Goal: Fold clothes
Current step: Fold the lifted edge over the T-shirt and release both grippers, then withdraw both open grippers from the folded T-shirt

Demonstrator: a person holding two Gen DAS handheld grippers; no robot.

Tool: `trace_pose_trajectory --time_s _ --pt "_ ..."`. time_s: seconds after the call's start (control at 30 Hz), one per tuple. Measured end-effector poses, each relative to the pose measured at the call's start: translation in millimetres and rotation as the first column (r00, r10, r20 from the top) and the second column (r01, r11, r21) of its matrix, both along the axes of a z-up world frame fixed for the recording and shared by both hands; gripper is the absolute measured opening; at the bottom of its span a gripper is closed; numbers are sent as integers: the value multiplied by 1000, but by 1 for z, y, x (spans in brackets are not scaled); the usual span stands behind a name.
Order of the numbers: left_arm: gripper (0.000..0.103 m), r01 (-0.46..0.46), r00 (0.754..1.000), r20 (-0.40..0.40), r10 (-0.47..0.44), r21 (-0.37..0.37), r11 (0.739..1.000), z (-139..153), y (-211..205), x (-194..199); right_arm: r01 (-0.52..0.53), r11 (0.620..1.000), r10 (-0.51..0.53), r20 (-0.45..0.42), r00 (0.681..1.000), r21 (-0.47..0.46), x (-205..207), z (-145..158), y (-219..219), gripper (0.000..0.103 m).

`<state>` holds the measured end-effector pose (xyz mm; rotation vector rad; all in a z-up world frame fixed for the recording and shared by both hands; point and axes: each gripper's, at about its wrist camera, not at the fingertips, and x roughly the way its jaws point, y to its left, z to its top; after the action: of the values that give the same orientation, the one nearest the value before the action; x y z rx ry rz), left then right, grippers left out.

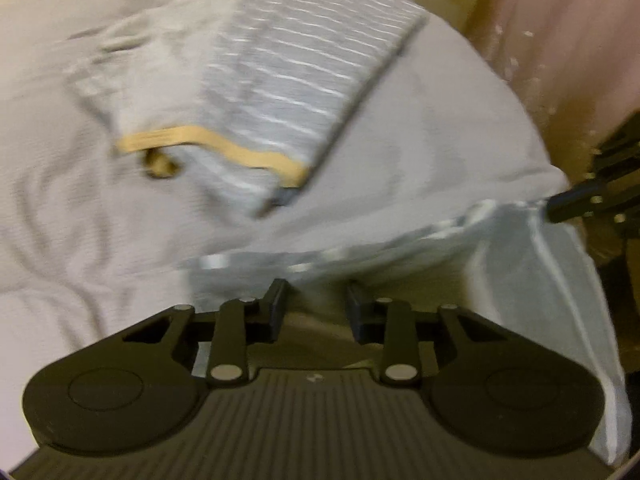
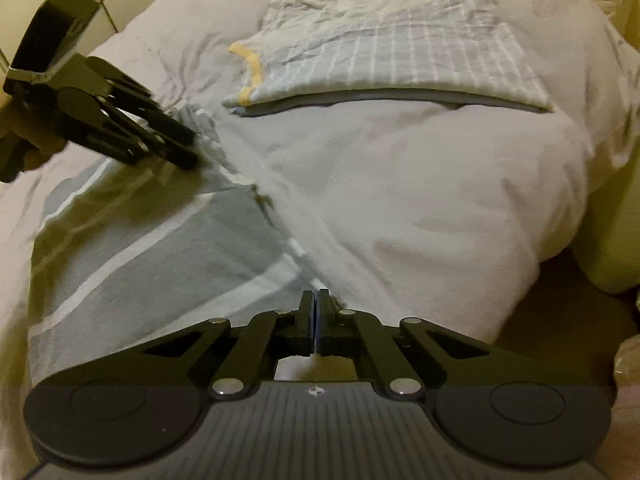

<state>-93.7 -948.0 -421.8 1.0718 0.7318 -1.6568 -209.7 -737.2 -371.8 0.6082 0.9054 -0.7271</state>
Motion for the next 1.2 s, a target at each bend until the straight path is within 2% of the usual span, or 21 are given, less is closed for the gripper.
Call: trace_pose_trajectory --time_s 0.07,0.17,0.37,0.4,0.5,0.6,0.67,0.73,0.77,0.83,0.9,1.1,1.2 --pt "29 -33 999 29 33 -13 999 10 12 16 53 999 -53 -20 998 -9 -6 7 4 20" --pt "28 -78 994 71 80 -33 996 26 33 41 76 997 -76 -13 997 -9 -4 23 19 20" --pt "31 -146 977 149 151 -41 988 57 118 64 -33 999 33 -13 999 5 37 53 87 22" --pt "33 -154 974 163 159 -45 987 63 136 64 -47 999 47 -20 999 8 45 58 100 25" --pt "40 -199 961 181 210 -78 977 86 188 59 -58 998 58 -36 998 -13 66 83 139 56" --pt "48 -261 947 160 277 -112 959 107 235 54 -61 996 58 -53 997 -58 83 108 176 68" --pt "58 -287 942 144 304 -128 949 118 263 49 -48 996 43 -68 997 -77 92 122 199 76" --pt "73 -314 937 117 330 -134 940 127 289 45 -27 996 19 -89 996 -85 98 134 219 89" --pt "77 -331 934 94 343 -128 935 131 301 44 -9 996 0 -104 995 -83 99 139 227 89" --pt "92 -370 924 53 378 -120 921 138 322 41 30 996 -41 -135 990 -81 101 149 242 89" --pt "99 -390 917 33 397 -124 912 143 341 36 67 995 -79 -155 985 -77 101 157 255 89" --pt "101 -420 906 -5 422 -127 899 149 372 21 79 995 -93 -226 970 -68 101 169 277 89" --pt "101 -403 914 -5 406 -132 906 149 374 13 87 994 -99 -246 964 -60 100 172 282 89"
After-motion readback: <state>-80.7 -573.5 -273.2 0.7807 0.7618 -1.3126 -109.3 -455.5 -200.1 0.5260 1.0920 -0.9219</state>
